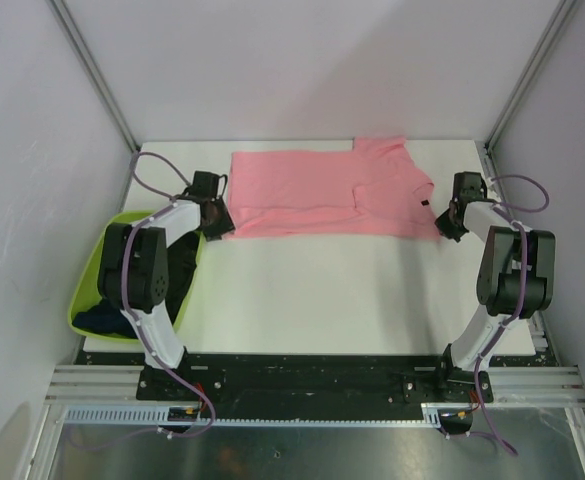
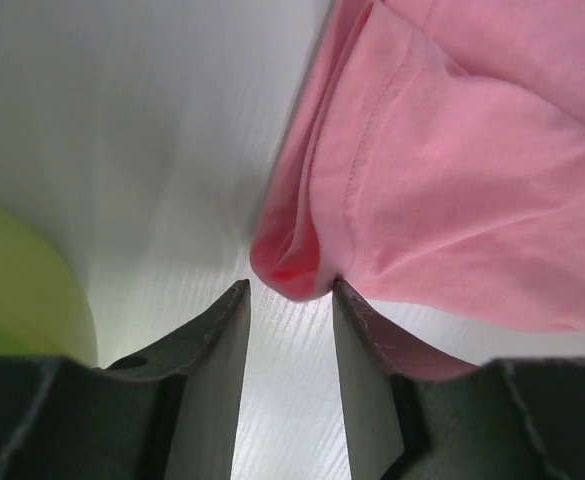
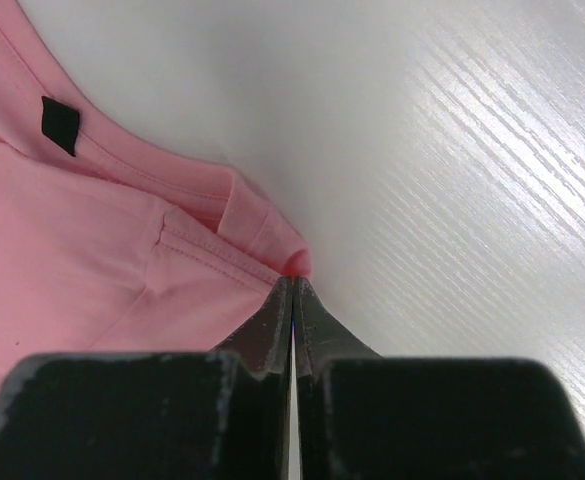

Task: Fold and stack the t-shirts
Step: Fold the flattened tshirt in 1/3 of the way

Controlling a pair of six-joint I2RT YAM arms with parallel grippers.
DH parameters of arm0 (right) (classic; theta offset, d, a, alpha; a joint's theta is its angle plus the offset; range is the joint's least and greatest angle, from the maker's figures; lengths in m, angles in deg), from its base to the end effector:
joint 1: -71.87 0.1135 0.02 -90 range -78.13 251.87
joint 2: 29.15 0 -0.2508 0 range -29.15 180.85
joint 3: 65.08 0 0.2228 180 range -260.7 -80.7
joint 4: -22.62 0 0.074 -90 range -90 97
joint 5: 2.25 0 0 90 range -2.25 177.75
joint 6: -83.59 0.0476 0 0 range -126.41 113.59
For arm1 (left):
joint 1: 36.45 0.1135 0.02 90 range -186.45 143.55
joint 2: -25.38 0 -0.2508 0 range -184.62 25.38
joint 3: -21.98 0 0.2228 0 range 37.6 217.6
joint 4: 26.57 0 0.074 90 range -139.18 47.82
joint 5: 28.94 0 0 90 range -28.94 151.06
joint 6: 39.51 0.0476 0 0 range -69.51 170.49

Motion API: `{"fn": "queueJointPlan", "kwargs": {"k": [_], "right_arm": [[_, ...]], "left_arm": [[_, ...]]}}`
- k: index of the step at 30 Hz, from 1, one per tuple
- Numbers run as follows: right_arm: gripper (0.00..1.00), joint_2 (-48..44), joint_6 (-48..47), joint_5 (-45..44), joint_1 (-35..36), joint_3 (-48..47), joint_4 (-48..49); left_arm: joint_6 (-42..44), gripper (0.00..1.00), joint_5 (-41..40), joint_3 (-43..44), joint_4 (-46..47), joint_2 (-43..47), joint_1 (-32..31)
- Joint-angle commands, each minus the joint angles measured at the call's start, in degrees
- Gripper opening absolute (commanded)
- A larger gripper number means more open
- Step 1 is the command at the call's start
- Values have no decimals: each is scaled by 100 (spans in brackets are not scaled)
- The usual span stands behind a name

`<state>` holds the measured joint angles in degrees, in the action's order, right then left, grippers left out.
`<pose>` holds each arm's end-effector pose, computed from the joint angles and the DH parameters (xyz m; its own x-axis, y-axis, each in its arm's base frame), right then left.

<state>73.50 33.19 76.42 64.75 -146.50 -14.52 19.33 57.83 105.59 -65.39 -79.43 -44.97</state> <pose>0.3421 -0.0522 0.1748 -0.5084 0.6934 -0.5107 0.7110 0.6726 0.2054 0.3491 -0.0496 0.1701 -0.7952 -0.4032 -0.4529 -0.3405 0.9149 -0.2168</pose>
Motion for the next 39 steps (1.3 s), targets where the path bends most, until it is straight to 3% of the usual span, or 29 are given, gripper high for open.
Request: {"fn": "queueJointPlan", "kwargs": {"k": [1, 11, 14, 23, 26, 30, 39], "right_arm": [[0, -25, -126, -95, -60, -184, -31], [0, 4, -254, -179, -125, -387, -223], [0, 12, -286, -206, -155, -412, -285], [0, 29, -340, -183, -200, -444, -325], [0, 38, -346, -186, -210, -484, -353], [0, 35, -353, -228, -226, -587, -494], [0, -99, -131, -500, -365, -819, -1445]], "left_arm": [[116, 43, -262, 157, 92, -155, -92], [-3, 36, -1023, 262, 89, -329, -207], [-114, 39, -1260, 247, 98, -231, -213], [-21, 32, -1047, 471, 108, -434, -276], [-14, 24, -1001, 559, 101, -536, -332], [-99, 3, -921, 544, 100, -546, -394], [-373, 0, -1139, 55, -248, 158, -422]]}}
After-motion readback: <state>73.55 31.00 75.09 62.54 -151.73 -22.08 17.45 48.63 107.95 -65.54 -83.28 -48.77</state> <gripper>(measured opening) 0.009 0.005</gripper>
